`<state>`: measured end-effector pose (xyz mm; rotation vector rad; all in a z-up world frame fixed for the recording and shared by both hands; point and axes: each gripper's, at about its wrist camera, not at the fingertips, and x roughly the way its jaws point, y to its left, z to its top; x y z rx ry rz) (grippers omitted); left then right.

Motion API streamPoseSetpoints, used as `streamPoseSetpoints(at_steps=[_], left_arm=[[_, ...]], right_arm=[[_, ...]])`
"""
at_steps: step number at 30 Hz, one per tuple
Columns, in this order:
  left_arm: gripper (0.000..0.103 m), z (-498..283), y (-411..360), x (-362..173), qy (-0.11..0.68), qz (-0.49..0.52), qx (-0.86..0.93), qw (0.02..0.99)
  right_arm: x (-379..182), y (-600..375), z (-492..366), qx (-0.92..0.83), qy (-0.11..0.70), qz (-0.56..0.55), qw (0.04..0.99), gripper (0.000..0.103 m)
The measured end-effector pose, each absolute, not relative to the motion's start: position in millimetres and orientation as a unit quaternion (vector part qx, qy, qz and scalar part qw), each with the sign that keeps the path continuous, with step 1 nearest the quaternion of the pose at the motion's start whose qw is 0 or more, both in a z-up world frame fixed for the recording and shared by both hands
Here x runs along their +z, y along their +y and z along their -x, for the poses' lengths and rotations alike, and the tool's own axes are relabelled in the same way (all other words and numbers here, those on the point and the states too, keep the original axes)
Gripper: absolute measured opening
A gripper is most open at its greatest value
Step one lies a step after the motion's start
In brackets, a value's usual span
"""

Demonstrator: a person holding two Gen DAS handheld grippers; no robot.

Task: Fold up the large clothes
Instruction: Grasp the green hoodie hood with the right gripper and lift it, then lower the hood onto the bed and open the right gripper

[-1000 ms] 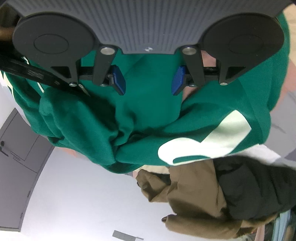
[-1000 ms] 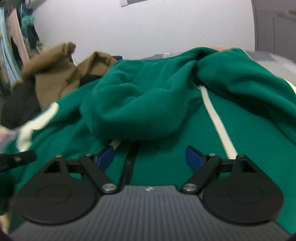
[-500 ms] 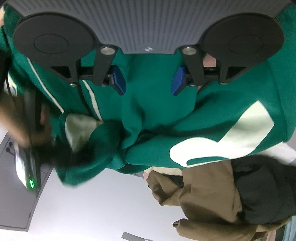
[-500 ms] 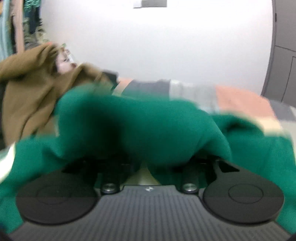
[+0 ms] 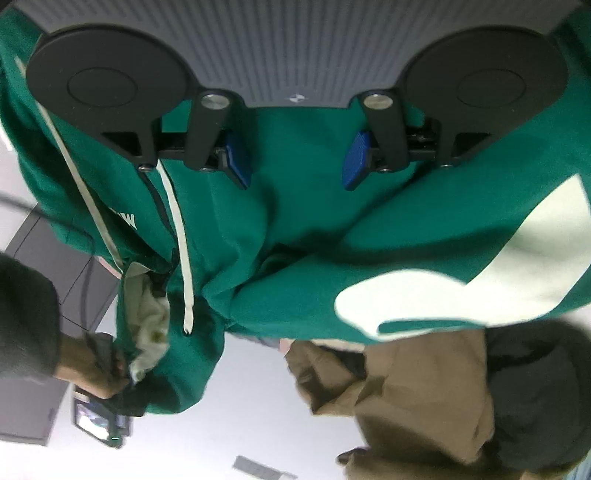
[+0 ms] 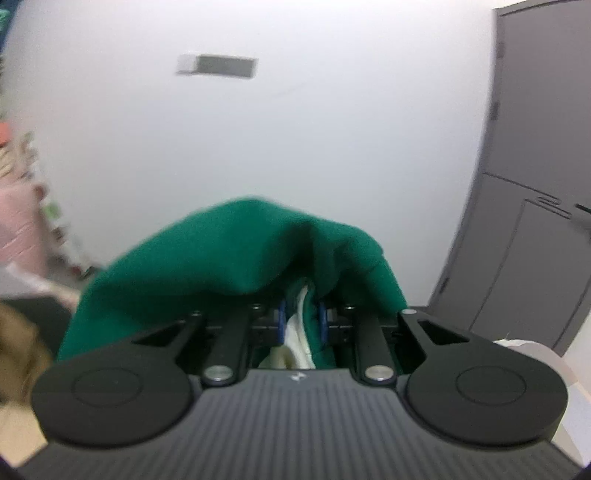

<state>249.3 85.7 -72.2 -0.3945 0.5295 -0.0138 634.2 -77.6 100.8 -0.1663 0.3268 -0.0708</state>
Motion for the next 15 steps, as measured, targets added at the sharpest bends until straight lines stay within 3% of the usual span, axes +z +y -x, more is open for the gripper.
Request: streamPoseSetpoints(at_steps=[2,4,7,8,9,15], left_arm=[[0.060,-253,80,-72,0.261,0.177,-0.006,0.949],[0.060,-252,76,-71,0.253,0.167,-0.008,0.953],[0.060,-254,78,-72,0.255,0.177,-0.009,0.951],[0.060,-255,80,-73,0.255,0.184,-0.010,0.949],[0.060,-256,82,-73,0.255,0.189,-0.010,0.948],[0.060,-246,87,-72,0.243,0.191,-0.019,0.951]], right_arm=[[95,-82,-651,-0.061,0.165,0.071,0.982,0.022],[84,-90,-660,-0.068,0.176,0.059,0.980,0.030],[65,-103,-662,-0.070,0.190,0.036,0.979,0.059],[60,-108,-659,-0.059,0.198,0.029,0.978,0.073],[56,-114,-654,-0.056,0.202,0.023,0.978,0.077],[43,-131,-606,-0.024,0.227,0.007,0.974,0.077]])
